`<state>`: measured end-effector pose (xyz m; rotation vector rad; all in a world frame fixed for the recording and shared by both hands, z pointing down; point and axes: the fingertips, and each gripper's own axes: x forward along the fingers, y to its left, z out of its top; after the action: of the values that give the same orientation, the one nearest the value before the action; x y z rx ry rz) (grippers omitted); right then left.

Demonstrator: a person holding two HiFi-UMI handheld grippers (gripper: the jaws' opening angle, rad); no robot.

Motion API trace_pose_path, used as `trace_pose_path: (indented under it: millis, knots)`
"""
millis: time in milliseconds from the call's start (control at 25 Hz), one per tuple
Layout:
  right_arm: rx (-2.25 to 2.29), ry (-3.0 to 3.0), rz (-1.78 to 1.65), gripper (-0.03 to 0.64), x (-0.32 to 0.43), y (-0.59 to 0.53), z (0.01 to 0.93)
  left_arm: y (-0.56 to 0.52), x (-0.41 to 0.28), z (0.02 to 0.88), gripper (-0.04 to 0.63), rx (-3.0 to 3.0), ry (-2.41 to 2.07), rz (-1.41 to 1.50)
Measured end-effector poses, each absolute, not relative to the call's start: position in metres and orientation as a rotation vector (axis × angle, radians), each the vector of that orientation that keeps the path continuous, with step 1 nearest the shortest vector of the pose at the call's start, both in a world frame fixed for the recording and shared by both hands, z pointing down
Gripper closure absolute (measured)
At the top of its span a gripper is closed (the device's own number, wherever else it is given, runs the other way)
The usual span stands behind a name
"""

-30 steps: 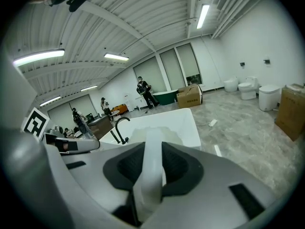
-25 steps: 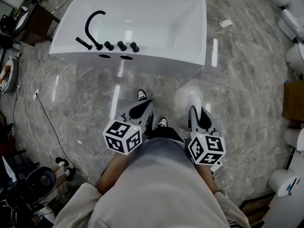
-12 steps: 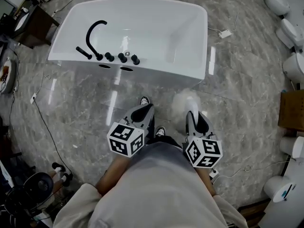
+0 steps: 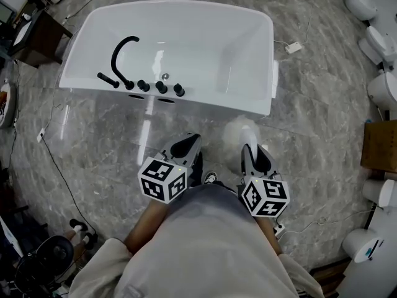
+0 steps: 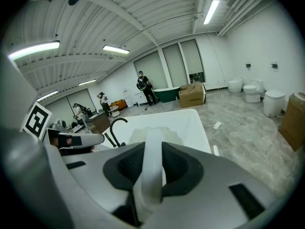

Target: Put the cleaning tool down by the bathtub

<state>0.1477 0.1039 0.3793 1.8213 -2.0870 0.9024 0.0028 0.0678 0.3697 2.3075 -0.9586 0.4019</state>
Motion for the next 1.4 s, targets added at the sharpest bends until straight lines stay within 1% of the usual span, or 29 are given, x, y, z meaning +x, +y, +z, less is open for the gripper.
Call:
trace_pose_path:
  millis: [840,1400]
  knots:
    - [1.852,-1.987,0.891,0.528,0.089,-0.013,0.388,-0.064,-0.043,0.368,0.586,2.372,-0.827,0.405]
    - [1.825,-1.958,0.933,0.528,0.071,-0.047,0.408,-0.098,-0.062,0.38,0.586,2.361,-0.771,0.431]
